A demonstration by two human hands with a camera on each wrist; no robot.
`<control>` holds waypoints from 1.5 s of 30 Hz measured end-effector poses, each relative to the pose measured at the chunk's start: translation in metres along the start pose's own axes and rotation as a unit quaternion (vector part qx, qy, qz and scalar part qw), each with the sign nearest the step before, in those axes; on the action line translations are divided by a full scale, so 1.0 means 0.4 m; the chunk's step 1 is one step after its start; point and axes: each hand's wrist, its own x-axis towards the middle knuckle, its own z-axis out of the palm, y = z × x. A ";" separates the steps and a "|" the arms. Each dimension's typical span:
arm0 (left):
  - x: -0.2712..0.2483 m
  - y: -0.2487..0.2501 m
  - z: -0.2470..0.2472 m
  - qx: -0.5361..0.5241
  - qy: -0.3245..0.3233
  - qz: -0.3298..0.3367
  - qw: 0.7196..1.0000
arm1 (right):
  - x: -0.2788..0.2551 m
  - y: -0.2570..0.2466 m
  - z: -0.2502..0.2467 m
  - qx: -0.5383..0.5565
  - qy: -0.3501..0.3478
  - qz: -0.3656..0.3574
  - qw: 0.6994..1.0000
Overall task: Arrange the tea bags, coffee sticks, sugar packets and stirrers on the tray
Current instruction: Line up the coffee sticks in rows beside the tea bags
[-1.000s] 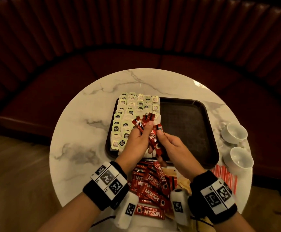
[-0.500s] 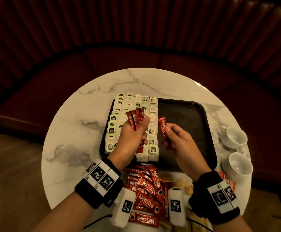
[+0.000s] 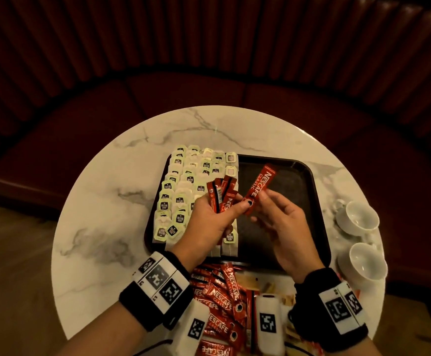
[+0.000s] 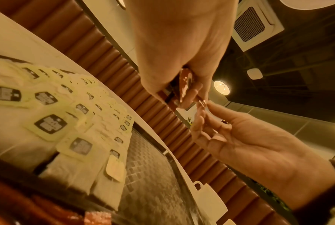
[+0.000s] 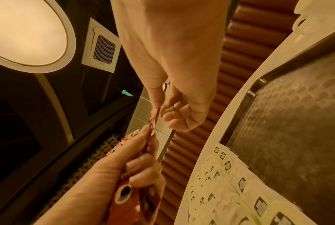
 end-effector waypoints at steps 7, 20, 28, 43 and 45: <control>0.020 -0.049 0.020 -0.013 0.035 -0.058 0.998 | 0.042 0.013 -0.012 -0.005 -0.002 0.030 1.000; 0.073 -0.062 -0.075 -0.053 0.096 -0.104 0.989 | 0.512 0.014 -0.145 -0.472 0.042 0.042 0.879; 0.089 -0.070 -0.116 -0.033 0.103 -0.109 0.988 | 0.592 0.038 -0.106 -0.549 0.043 0.002 0.834; 0.091 -0.068 -0.089 -0.009 0.086 -0.117 0.989 | 0.574 0.034 -0.078 -0.650 0.030 -0.044 0.758; 0.088 -0.066 -0.087 -0.008 0.088 -0.117 0.989 | 0.577 0.032 -0.084 -0.644 0.030 -0.048 0.763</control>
